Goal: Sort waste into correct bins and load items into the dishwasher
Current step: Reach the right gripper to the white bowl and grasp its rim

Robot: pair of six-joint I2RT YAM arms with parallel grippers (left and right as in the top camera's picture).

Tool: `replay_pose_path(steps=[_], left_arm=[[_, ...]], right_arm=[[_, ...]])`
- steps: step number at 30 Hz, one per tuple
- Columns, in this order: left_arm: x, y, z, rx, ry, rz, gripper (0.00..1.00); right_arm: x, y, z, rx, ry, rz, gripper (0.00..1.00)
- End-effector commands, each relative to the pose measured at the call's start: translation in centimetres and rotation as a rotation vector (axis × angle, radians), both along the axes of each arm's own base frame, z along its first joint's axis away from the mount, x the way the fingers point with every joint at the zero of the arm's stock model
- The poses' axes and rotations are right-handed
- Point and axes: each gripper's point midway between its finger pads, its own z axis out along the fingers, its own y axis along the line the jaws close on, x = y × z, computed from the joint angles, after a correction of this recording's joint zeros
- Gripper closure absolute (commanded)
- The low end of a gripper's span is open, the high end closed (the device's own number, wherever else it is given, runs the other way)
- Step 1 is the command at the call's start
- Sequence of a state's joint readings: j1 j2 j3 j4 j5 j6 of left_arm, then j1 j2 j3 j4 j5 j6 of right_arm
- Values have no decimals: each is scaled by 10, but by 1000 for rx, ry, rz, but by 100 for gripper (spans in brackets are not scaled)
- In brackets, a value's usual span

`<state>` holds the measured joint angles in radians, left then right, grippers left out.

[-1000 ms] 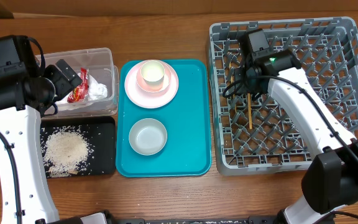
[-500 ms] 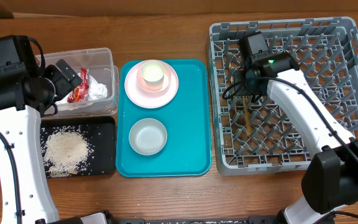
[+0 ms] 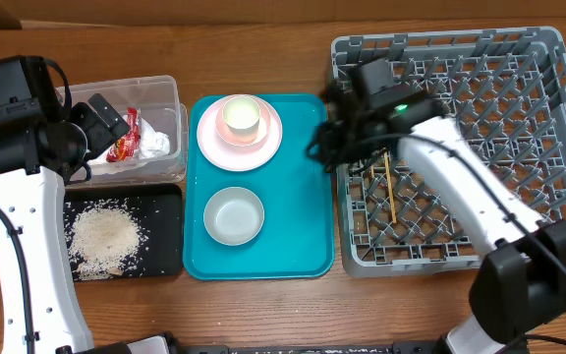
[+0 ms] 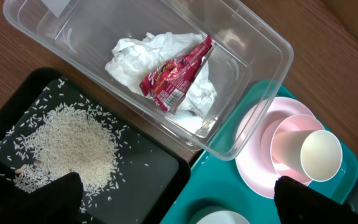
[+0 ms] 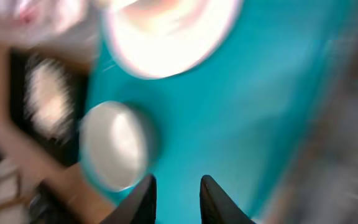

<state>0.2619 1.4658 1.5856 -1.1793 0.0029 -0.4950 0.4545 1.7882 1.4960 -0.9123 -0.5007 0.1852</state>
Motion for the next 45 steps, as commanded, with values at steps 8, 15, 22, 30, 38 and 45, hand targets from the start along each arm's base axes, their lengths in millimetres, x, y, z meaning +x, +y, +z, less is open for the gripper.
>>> replay_pose_path(steps=[8, 15, 22, 30, 38, 45], left_arm=[[0, 0, 12, 24, -29, -7, 0], [0, 0, 12, 24, -29, -7, 0], [0, 0, 12, 24, -29, -7, 0], [0, 0, 12, 24, -29, -7, 0], [0, 0, 12, 24, -29, -7, 0], [0, 0, 12, 24, -29, -7, 0]], right_arm=[[-86, 113, 5, -25, -171, 312, 72], [-112, 151, -1, -178, -423, 349, 68], [-127, 177, -23, -232, -503, 386, 66], [-113, 171, -75, -349, -472, 379, 65], [-115, 167, -101, -396, -434, 399, 65], [-118, 162, -114, -433, -407, 412, 66]])
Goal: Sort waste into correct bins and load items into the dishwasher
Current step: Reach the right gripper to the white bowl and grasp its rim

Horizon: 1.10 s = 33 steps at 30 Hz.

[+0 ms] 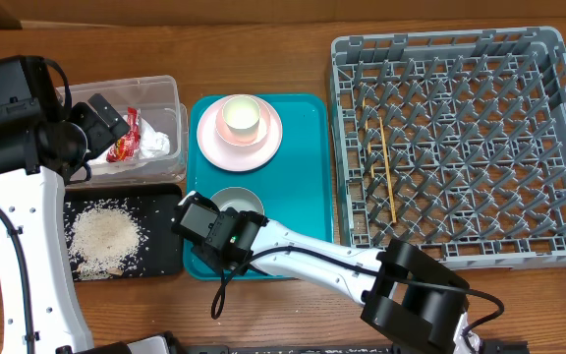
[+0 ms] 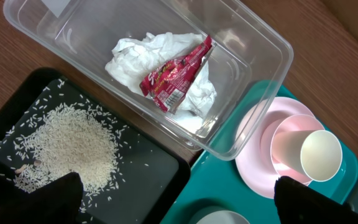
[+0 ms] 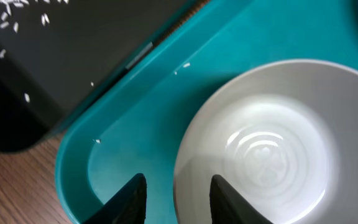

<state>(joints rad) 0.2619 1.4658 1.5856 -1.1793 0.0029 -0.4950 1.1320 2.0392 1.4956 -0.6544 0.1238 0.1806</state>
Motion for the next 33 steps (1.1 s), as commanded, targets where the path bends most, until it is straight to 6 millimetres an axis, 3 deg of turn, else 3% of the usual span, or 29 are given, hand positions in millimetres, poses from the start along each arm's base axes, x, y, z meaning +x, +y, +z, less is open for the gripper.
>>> replay_pose_path(steps=[1, 4, 23, 26, 33], left_arm=[[0, 0, 12, 24, -29, -7, 0], [0, 0, 12, 24, -29, -7, 0], [0, 0, 12, 24, -29, -7, 0], [0, 0, 12, 24, -29, -7, 0], [0, 0, 12, 24, -29, -7, 0]], right_arm=[[1, -7, -11, -42, 2, -2, 69], [-2, -11, -13, -62, 12, -2, 76], [-7, -22, -17, -110, 34, -1, 84], [-7, -22, -17, -109, 33, -2, 95], [3, -21, 8, -76, 15, -20, 96]])
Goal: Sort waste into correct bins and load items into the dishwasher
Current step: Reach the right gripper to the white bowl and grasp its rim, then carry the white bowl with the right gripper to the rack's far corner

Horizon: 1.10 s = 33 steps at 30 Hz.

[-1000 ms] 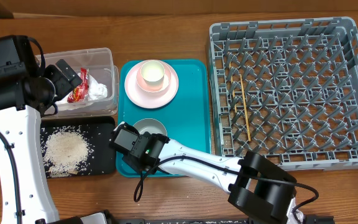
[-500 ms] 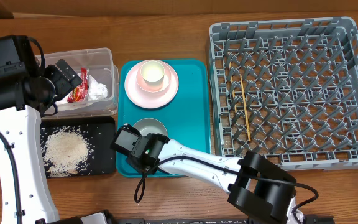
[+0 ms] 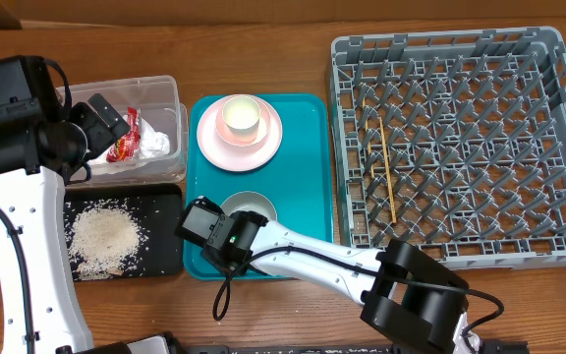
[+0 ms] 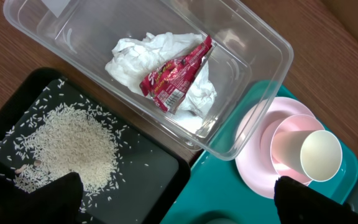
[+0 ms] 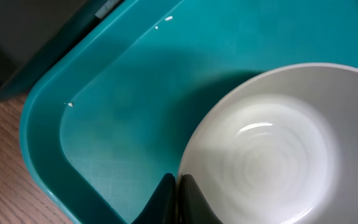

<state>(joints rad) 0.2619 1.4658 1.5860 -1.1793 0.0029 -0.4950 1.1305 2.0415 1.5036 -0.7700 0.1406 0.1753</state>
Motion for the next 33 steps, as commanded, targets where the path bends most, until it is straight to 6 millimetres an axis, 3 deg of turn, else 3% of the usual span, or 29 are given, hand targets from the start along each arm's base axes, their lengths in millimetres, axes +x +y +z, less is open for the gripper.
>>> replay_pose_path(steps=[1, 5, 11, 16, 21, 28, 33], left_arm=[[0, 0, 11, 24, -29, -7, 0], [0, 0, 11, 24, -29, -7, 0], [0, 0, 11, 24, -29, -7, 0], [0, 0, 11, 24, -29, -7, 0], [0, 0, 11, 24, -29, -7, 0], [0, 0, 11, 24, -29, -7, 0], [0, 0, 11, 24, -29, -7, 0]], right_arm=[[13, 1, 23, 38, -20, -23, 96], [27, -9, 51, 81, -37, -72, 96], [67, -47, 125, 228, -86, -209, 96], [112, -99, 200, 470, -96, -319, 96], [154, -155, 247, 749, -29, -319, 96], [209, -249, 274, 1096, 37, -262, 96], [243, -296, 263, 1267, 93, -221, 96]])
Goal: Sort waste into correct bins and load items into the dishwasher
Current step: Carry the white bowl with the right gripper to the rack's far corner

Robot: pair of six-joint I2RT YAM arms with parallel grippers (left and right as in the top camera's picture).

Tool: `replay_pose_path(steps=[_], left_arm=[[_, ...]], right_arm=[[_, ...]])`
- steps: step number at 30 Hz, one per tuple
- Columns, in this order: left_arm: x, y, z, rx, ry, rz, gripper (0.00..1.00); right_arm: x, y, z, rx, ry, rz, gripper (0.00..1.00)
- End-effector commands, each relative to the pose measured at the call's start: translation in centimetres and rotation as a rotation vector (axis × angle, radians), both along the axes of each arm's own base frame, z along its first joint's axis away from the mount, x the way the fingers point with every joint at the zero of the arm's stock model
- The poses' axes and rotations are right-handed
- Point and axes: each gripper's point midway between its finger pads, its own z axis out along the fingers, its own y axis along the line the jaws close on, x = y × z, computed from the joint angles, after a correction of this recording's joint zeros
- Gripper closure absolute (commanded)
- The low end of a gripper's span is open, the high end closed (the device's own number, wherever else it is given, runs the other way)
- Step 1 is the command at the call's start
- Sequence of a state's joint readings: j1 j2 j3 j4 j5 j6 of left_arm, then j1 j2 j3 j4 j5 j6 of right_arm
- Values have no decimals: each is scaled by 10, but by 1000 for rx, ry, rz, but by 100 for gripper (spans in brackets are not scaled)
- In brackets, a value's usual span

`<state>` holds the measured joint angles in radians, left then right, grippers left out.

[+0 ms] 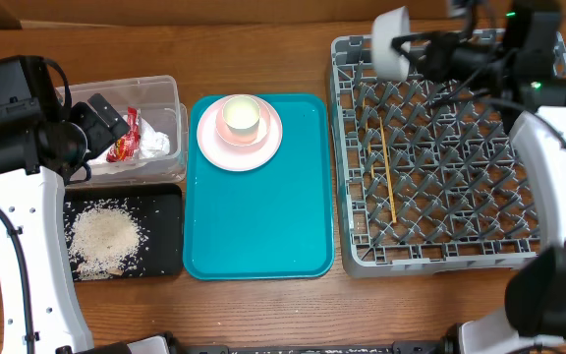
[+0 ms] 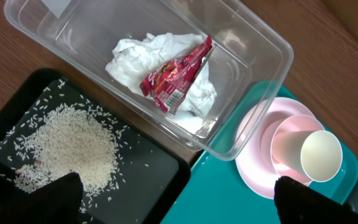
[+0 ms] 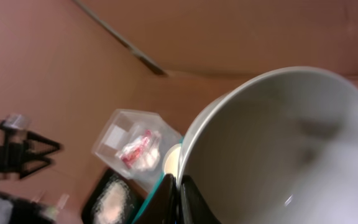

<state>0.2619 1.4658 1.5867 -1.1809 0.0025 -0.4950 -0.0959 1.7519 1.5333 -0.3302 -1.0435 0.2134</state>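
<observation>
A white bowl (image 1: 392, 42) hangs tipped on its side over the back left corner of the grey dishwasher rack (image 1: 519, 147). My right gripper (image 1: 417, 49) is shut on its rim. The right wrist view shows the bowl (image 3: 284, 143) filling the frame, its rim pinched in that gripper (image 3: 178, 190). A pink plate (image 1: 214, 143) bearing a pink cup (image 1: 241, 118) sits at the back of the teal tray (image 1: 258, 216). My left gripper (image 2: 179, 190) hangs open above the edge of the clear waste bin (image 2: 253, 81), which holds a red wrapper (image 2: 176, 74) and crumpled tissue (image 2: 132, 53).
A pair of chopsticks (image 1: 387, 182) lies in the rack's left part. A black tray (image 1: 160, 202) with scattered rice (image 1: 104, 236) lies in front of the clear bin. The wooden table runs around everything.
The bowl has left the front of the teal tray and is now held on its side above the rack's back left corner, still in my right gripper. The left arm has not moved.
My right gripper stood open at the rack's left edge while the bowl sat on the tray. Then its fingers straddled the bowl's rim, then they were shut on it. Now the bowl is over the rack. The left arm stayed above the waste bin throughout.
</observation>
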Motion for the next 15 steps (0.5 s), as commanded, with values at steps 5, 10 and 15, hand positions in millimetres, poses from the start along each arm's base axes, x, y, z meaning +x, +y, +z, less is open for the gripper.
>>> replay_pose_path(steps=[5, 10, 15], left_arm=[[1, 0, 11, 23, -30, -7, 0], [1, 0, 11, 23, -30, -7, 0], [1, 0, 11, 23, -30, -7, 0]], right_arm=[[16, -9, -33, 211, 75, 202, 96], [37, -13, -66, 241, 115, 191, 96], [45, -14, -91, 252, 155, 185, 96]])
